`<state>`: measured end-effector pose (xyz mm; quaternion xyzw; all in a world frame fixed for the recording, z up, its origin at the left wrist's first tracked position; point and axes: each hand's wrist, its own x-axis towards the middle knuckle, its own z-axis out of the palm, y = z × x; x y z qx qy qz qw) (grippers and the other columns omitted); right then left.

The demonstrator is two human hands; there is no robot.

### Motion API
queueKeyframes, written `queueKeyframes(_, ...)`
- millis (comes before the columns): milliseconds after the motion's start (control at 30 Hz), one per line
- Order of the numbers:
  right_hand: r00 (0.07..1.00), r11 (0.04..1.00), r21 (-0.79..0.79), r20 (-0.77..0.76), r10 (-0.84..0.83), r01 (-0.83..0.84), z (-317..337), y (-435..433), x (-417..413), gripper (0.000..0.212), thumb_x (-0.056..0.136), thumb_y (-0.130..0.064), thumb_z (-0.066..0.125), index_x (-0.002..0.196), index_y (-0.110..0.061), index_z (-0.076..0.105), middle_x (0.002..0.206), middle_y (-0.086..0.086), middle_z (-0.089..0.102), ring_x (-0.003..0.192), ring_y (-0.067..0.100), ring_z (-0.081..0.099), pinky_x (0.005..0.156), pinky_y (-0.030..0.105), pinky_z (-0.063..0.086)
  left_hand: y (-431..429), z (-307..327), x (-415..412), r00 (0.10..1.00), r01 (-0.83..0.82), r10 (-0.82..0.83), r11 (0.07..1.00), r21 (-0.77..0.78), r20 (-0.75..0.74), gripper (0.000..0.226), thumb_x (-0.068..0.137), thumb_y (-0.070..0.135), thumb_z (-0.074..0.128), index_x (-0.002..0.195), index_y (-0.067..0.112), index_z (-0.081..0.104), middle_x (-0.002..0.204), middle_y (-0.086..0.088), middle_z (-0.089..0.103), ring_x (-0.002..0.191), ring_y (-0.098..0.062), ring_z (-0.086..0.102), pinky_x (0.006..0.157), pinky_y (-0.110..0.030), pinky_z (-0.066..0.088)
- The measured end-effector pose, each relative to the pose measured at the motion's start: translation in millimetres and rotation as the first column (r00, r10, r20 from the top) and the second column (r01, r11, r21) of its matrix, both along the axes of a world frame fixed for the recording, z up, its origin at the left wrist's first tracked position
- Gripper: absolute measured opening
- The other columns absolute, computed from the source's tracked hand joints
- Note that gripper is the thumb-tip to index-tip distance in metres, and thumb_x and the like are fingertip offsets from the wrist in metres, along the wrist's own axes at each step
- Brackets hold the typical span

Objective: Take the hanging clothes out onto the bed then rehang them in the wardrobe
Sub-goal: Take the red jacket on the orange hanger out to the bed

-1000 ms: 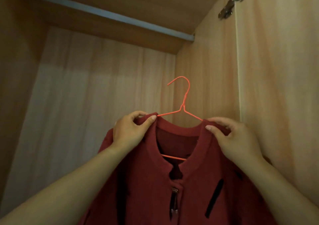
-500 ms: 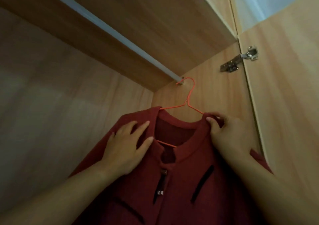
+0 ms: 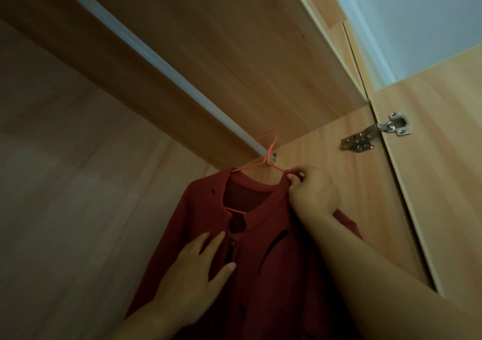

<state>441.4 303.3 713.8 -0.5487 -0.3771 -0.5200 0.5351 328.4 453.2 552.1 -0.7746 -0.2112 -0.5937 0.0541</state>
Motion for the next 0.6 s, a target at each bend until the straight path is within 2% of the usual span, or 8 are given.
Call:
queueKeyframes(233,0.998,0.997,-0.032,-0.014,-0.069,0.069,51.1,23.8,1.2,0.016,0.092,-0.027,0.055,0.103,-0.026,0.067,0.104,0.002,0.067,0.097,0.024,0.061,0.066,0.027,0.035,26.8,14.8,32.7,0.995,0.090,-0.087,0.993,-0.076,0.044,0.120,0.033,0.094,-0.022,0.143,0.049,-0.004,0.157,0.015,0.000,0.143,-0.007,0.008,0.112,-0.023,0.014)
queueKeyframes(333,0.997,0.994,-0.069,0.017,-0.079,0.080,53.5,39.4,6.5,0.016,0.091,-0.028,0.056,0.104,-0.026,0.066,0.103,0.002,0.067,0.095,0.023,0.061,0.066,0.027,0.038,37.5,14.4,34.0,0.989,0.132,-0.126,0.987,-0.091,0.072,0.100,0.046,0.095,-0.010,0.138,0.055,-0.006,0.156,0.016,0.000,0.143,-0.007,0.007,0.113,-0.027,0.014)
queueKeyframes(400,0.995,0.991,-0.098,0.038,-0.091,0.094,48.2,49.8,10.4,0.018,0.090,-0.031,0.058,0.105,-0.027,0.066,0.104,0.001,0.067,0.096,0.023,0.062,0.070,0.029,0.044,45.2,9.7,33.5,0.992,0.112,-0.107,0.991,-0.072,0.064,0.097,0.038,0.096,-0.015,0.129,0.060,-0.012,0.156,0.017,0.001,0.142,-0.005,0.007,0.114,-0.027,0.014)
queueKeyframes(467,0.990,0.988,-0.091,0.082,-0.115,0.122,43.9,56.8,16.3,0.019,0.088,-0.033,0.059,0.104,-0.026,0.067,0.105,0.003,0.068,0.097,0.025,0.063,0.078,0.033,0.049,54.2,0.3,31.8,0.996,0.078,-0.076,0.996,-0.044,0.045,0.085,0.043,0.094,-0.010,0.122,0.064,-0.014,0.155,0.020,0.000,0.141,-0.001,0.005,0.117,-0.029,0.013)
queueKeyframes(600,0.957,0.977,-0.043,0.215,-0.197,0.211,34.1,58.7,17.4,0.022,0.087,-0.033,0.058,0.102,-0.021,0.067,0.101,0.009,0.068,0.092,0.032,0.063,0.079,0.039,0.051,72.7,-24.3,22.6,1.000,0.018,-0.017,0.999,0.044,-0.007,0.072,0.057,0.088,-0.017,0.127,0.068,-0.012,0.153,0.024,-0.006,0.138,0.007,-0.004,0.115,-0.026,-0.001)
